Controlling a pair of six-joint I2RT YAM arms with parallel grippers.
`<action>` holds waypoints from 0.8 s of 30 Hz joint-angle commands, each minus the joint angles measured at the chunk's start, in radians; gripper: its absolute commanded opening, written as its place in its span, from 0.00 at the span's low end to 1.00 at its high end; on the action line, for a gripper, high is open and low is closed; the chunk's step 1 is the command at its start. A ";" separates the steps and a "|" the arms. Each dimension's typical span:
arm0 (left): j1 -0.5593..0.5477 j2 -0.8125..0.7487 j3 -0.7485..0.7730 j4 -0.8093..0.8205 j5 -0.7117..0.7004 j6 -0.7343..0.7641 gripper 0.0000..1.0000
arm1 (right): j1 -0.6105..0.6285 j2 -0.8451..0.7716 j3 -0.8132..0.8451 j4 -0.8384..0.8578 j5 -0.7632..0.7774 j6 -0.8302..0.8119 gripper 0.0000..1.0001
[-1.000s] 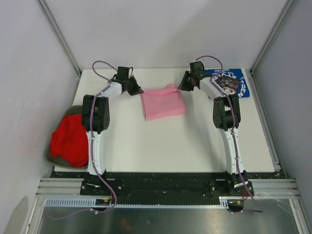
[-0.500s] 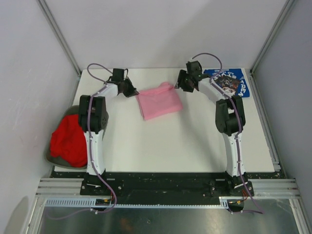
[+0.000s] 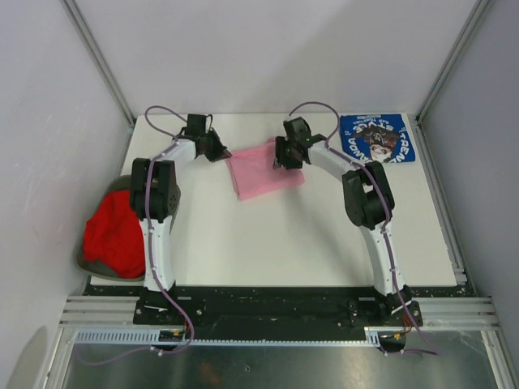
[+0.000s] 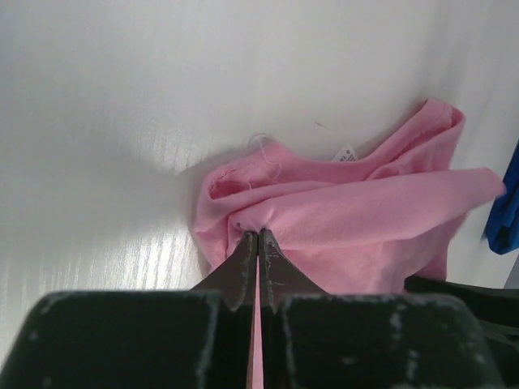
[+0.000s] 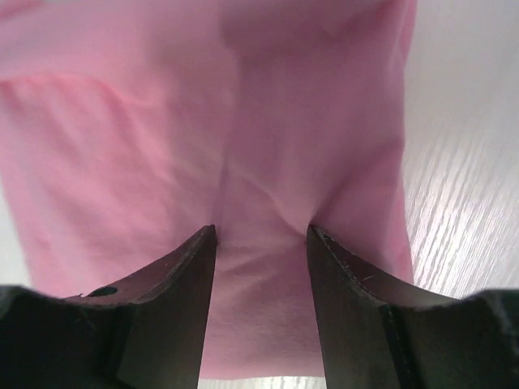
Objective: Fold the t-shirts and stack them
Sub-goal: Fold the long partially folded tshirt into a neat square
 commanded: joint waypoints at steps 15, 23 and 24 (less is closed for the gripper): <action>-0.121 -0.362 -0.443 0.030 0.000 0.002 0.00 | 0.130 -0.531 -0.833 0.070 0.131 0.193 0.51; -0.146 -0.629 -0.730 0.031 -0.035 0.028 0.00 | 0.358 -0.868 -1.108 0.025 0.235 0.372 0.52; -0.146 -0.646 -0.745 0.031 -0.041 0.031 0.00 | 0.373 -0.893 -1.112 0.019 0.252 0.376 0.52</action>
